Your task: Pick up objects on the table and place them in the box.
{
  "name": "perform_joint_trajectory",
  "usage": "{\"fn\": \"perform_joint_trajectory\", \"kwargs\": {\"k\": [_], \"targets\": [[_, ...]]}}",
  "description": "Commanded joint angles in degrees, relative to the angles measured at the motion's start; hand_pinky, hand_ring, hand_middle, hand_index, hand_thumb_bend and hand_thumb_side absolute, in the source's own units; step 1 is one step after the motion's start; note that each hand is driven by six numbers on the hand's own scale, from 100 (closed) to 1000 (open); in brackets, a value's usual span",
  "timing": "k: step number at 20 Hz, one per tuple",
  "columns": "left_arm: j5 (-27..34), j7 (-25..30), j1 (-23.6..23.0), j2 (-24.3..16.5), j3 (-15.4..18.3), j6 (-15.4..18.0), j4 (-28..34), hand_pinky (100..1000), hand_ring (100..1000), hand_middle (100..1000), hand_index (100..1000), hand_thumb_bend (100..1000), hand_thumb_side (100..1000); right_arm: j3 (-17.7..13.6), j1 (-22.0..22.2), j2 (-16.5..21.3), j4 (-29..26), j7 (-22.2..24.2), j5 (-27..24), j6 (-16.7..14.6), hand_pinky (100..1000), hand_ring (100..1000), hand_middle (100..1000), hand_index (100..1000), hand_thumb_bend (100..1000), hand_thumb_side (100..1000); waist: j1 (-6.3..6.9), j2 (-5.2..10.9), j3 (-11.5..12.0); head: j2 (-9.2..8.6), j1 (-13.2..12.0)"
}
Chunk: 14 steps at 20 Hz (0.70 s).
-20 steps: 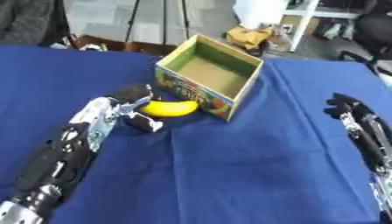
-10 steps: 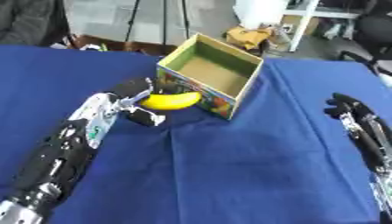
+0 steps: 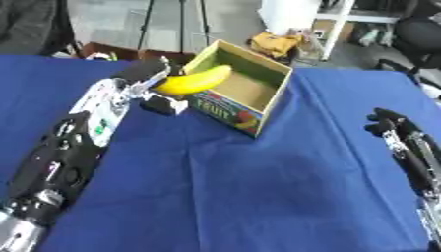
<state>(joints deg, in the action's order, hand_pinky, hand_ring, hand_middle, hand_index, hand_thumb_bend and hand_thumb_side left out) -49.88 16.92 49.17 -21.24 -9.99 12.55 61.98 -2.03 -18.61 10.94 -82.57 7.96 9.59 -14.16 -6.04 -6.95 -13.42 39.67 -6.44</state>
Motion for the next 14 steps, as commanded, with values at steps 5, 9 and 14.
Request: {"fn": "perform_joint_trajectory", "kwargs": {"k": [5,9,14], "targets": [[-2.31,-1.99,4.84,-1.17,2.76,-0.73,-4.83,649,528,467,673,227,414,0.97,-1.84,-0.43,-0.33,1.14,0.39,-0.6,851,767,776,890,100,766,-0.48,-0.82,-3.98,-1.8,-0.69],[-4.99,-4.53,6.78,-1.36,4.44,-1.14,-9.37,652,531,470,675,206,414,1.7,-2.86,-1.64,-0.37,1.93,0.14,-0.88,852,767,776,890,100,766,-0.69,-2.46,-8.16,-3.1,-1.16],[-9.29,-7.98,8.72,-2.08,5.85,-1.4,-13.52,671,577,529,729,335,444,2.25,-3.75,-3.15,-0.59,2.63,-0.13,-0.88,853,767,776,891,100,767,-0.2,-4.41,-13.92,-4.81,-1.81]]}}
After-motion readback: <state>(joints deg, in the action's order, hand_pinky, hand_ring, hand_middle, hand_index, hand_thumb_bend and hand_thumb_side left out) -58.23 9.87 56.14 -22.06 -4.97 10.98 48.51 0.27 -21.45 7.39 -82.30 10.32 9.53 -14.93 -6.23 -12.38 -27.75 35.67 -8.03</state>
